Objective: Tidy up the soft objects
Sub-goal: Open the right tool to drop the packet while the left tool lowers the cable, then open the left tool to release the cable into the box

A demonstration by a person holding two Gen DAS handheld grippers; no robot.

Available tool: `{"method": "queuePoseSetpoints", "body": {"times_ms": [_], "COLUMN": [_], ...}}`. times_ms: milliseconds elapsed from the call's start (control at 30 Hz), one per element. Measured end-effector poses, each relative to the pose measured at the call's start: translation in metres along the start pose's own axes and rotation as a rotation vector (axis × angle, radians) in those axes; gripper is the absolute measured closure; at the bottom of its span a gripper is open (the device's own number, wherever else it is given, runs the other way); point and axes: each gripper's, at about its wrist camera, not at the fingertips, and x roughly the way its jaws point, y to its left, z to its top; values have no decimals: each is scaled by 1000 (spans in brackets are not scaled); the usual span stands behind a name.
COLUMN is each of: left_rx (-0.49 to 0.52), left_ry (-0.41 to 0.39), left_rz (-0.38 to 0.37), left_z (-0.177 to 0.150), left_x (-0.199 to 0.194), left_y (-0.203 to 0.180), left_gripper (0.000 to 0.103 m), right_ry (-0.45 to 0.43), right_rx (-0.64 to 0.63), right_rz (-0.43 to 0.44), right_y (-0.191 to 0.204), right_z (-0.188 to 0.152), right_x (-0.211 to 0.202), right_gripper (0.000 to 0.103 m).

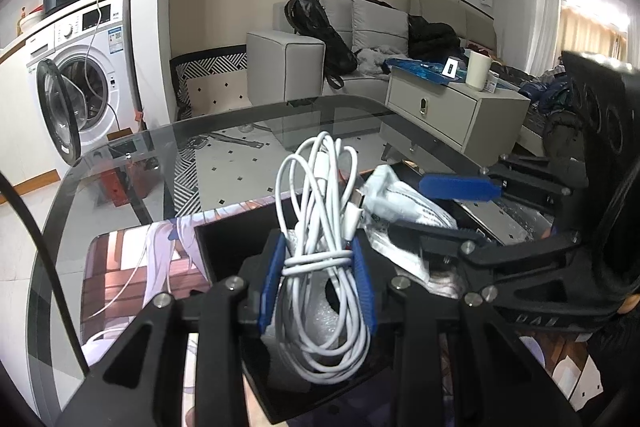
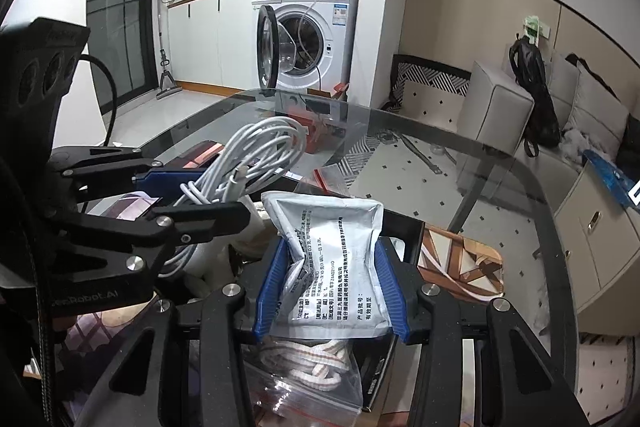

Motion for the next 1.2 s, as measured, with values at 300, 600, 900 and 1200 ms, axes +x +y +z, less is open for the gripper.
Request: {"method": "queuePoseSetpoints", "body": {"times_ms": [300,600,900,1200], "left_rx": [54,58,36,0], "left_ry": [14,34,15,0], "left_rz": [5,-8,-17,18], "left_z": [-3,-4,-6,-14], "left_x": [2,1,-17,-37], "left_y": [-12,-10,-8,-1], "left_gripper": [71,66,52,36], "right_ry": [-23,-42,-56,-71], "right_rx": [8,19,50,114], "right_rz": [-7,-47,-44,-14], "right_y": [0,-5,-8,-15], "right_z": [-6,-12,-16,-25], "right_x": [-14,-34,-49,-62], "right_gripper": [41,27,16,4]}}
